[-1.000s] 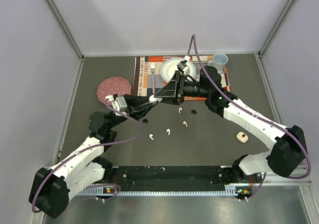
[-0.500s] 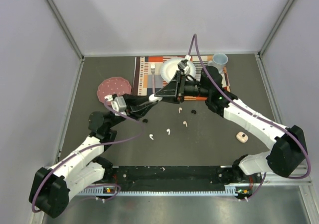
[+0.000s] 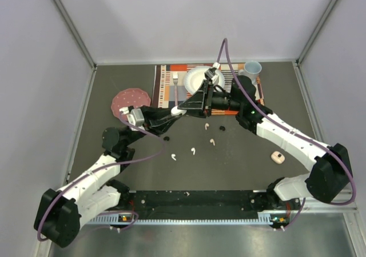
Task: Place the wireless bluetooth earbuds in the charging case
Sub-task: Pass from the left arm to the right, then pass from the right arm to the left, then open the charging case.
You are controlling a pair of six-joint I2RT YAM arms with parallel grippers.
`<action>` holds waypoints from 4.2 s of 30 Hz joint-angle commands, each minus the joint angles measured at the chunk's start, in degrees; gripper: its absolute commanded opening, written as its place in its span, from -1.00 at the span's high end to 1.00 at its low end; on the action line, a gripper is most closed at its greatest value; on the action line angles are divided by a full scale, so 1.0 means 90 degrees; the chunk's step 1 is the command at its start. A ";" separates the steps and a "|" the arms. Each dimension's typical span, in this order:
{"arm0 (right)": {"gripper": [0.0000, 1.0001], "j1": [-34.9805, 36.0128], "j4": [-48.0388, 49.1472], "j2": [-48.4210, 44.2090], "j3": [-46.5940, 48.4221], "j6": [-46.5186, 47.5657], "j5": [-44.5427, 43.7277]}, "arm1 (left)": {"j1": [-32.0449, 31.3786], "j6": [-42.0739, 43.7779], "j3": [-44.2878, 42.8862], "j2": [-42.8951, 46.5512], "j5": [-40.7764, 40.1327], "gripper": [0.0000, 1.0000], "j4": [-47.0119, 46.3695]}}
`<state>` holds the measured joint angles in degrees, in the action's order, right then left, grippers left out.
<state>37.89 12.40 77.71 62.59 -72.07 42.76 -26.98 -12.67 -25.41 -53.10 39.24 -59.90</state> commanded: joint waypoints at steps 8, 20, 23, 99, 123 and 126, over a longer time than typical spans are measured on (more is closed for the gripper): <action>0.53 0.0028 0.0858 0.0047 -0.0089 -0.0351 0.0092 | -0.0039 -0.0389 -0.0087 -0.0291 0.0034 0.11 -0.0678; 0.53 0.0028 0.0897 0.0076 -0.0128 -0.0419 0.0073 | -0.0098 -0.0409 -0.0048 -0.0330 -0.0288 0.06 -0.1069; 0.53 0.0028 0.0965 0.0066 -0.0128 -0.0449 0.0083 | -0.0098 -0.0409 -0.0019 -0.0379 -0.0269 0.07 -0.1069; -0.61 0.0253 -0.2921 -0.0676 0.1122 0.4561 -0.1665 | -0.0176 -0.0556 -0.0536 -0.0086 0.0942 1.00 -0.0014; -0.70 -0.0010 -0.1672 -0.1144 0.1044 0.4004 -0.1158 | -0.0176 -0.0028 0.0333 0.0675 -0.0317 1.00 0.0494; -0.70 -0.0127 -0.1778 -0.1242 0.0947 0.4082 -0.1469 | -0.0156 0.0069 0.0382 0.0744 -0.0464 1.00 0.0561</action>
<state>38.13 -7.51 70.02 71.66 -35.38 31.24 -28.32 -13.80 -22.59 -47.97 38.94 -53.23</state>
